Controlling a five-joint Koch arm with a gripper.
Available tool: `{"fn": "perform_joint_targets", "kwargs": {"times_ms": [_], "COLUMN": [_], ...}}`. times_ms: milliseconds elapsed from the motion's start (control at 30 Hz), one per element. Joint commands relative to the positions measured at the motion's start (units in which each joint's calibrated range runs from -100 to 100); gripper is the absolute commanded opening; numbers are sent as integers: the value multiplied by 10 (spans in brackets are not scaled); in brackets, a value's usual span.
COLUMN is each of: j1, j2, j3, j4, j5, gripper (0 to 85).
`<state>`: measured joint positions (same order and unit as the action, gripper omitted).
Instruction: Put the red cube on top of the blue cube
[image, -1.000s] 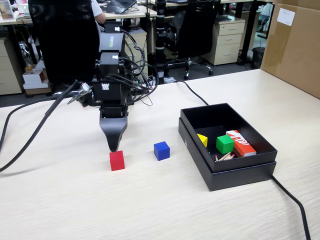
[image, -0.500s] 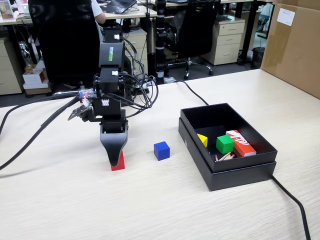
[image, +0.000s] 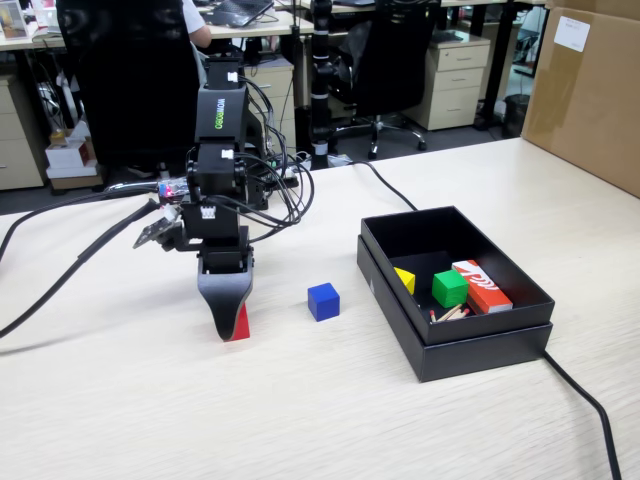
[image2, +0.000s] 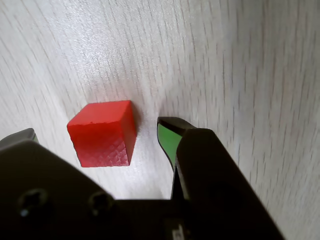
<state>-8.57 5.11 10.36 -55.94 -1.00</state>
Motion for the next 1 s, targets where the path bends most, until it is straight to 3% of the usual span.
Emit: {"fn": "perform_joint_targets", "kwargs": {"times_ms": [0,400,900,967], "j1": [0,1,3,3], "j2": [-8,2,14,14], "j3": [20,13,10,7], "j4": [10,22,35,34], "j5": [-4,-6,-5,-5], "gripper": [472,469,419,379]}}
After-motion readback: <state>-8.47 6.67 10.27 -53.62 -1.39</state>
